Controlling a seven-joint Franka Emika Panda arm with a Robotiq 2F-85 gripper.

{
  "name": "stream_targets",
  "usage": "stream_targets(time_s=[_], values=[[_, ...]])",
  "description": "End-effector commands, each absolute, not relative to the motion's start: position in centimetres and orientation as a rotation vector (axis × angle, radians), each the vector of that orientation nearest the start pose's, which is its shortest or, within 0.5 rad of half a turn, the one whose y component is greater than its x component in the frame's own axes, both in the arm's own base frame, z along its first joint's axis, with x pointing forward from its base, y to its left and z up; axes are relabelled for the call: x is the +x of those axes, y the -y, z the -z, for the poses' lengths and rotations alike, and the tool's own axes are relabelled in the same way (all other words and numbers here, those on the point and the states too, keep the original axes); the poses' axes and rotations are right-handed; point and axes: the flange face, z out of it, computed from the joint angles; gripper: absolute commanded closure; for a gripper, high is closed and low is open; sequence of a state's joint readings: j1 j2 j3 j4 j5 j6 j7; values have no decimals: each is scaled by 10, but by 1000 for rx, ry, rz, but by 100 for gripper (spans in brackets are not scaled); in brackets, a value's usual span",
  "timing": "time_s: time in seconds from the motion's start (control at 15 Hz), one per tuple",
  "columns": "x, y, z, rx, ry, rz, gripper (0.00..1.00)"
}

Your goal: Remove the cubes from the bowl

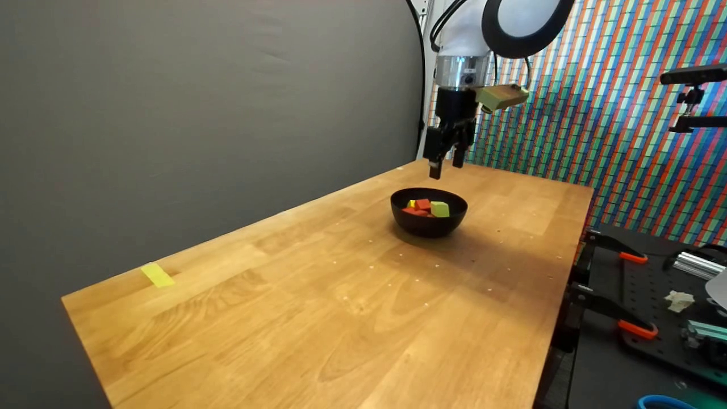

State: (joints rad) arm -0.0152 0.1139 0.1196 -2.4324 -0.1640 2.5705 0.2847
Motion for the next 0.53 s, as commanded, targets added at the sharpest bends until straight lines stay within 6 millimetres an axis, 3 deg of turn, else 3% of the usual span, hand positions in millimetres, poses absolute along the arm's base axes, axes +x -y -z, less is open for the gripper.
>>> stream_targets(time_s=[0.0,0.13,0.4,0.47], values=[[517,-53,-231,-3184,-70,-8,8],[526,-54,-221,-3157,-78,-50,13],[537,-51,-204,-3110,-142,-164,13],[539,-48,-200,-3097,-164,-206,35]])
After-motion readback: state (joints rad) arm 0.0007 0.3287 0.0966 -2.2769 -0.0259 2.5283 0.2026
